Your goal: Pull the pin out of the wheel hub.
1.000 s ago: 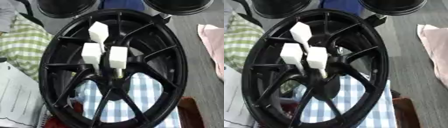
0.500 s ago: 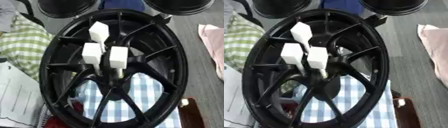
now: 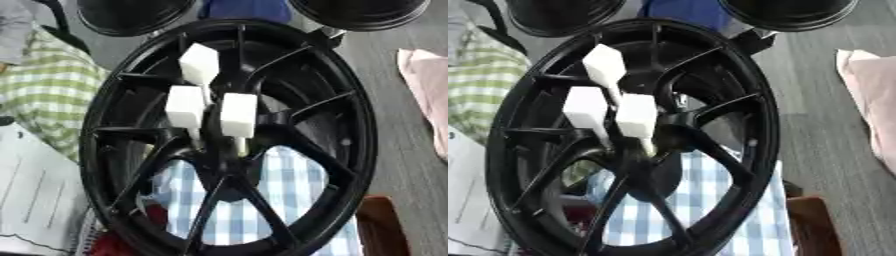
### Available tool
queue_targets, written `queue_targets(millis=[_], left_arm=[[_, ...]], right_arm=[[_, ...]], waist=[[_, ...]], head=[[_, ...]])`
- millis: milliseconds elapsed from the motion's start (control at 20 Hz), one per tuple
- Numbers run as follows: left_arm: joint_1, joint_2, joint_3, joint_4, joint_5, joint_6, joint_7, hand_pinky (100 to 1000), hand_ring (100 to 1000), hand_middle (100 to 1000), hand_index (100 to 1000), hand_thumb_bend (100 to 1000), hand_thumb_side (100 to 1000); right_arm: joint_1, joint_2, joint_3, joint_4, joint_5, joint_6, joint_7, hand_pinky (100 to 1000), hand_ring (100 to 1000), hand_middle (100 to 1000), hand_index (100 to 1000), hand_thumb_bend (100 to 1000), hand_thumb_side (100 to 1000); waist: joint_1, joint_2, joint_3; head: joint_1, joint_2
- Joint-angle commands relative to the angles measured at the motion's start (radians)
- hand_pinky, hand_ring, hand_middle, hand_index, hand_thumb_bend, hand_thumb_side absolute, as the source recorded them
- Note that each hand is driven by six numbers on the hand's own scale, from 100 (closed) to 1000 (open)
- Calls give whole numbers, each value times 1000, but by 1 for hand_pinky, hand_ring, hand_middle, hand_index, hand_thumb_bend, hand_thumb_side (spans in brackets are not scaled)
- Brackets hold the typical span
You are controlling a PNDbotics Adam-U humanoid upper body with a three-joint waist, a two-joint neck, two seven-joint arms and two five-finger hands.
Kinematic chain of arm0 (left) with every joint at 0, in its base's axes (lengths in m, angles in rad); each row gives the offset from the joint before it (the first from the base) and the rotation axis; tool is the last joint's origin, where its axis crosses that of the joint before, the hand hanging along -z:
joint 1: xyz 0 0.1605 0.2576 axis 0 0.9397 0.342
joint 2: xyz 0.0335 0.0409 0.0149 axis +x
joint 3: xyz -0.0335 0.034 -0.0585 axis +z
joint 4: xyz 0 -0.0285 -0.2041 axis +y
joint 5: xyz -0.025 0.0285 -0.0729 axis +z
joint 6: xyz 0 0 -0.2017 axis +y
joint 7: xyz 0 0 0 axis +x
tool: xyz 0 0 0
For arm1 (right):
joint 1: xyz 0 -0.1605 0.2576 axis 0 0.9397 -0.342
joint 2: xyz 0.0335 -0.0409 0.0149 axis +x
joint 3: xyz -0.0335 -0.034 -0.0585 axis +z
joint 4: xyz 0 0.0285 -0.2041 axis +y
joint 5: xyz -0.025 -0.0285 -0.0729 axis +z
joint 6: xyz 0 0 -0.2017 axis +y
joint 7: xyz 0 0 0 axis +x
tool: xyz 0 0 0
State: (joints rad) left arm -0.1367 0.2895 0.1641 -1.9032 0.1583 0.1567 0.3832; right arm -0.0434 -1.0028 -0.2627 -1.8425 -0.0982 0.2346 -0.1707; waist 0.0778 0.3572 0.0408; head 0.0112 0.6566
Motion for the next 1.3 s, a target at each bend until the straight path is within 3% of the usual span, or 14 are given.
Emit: queue_targets(millis=[50,300,650,1300], left_arm=[[-9,15,7,-16,0,-1,0,920,599,628,723,328,718],[-11,13,8,-18,0,-3,1,920,598,628,723,328,718],[-18,9,4,-19,2,-4,-1,919,598,628,723,329,717],[-23,5,2,-24,3,-13,3,918,596,627,723,334,713]], right_arm=[[-29,0,13,-57,-75,-15,-22,853,679,782,692,100,809],[-68,68,37,-120,-128,-15,-83,844,643,764,672,100,697],[-91,223,91,-157,-166,-60,-168,835,626,778,672,100,761],[-93,342,136,-157,-180,-132,-148,833,618,813,685,100,779]], waist=[[-6,-39,3],[-8,-36,8],[-8,-28,13],[-7,-16,15]], head=[[-2,-12],[-5,-11],[-4,-18],[-7,-24]])
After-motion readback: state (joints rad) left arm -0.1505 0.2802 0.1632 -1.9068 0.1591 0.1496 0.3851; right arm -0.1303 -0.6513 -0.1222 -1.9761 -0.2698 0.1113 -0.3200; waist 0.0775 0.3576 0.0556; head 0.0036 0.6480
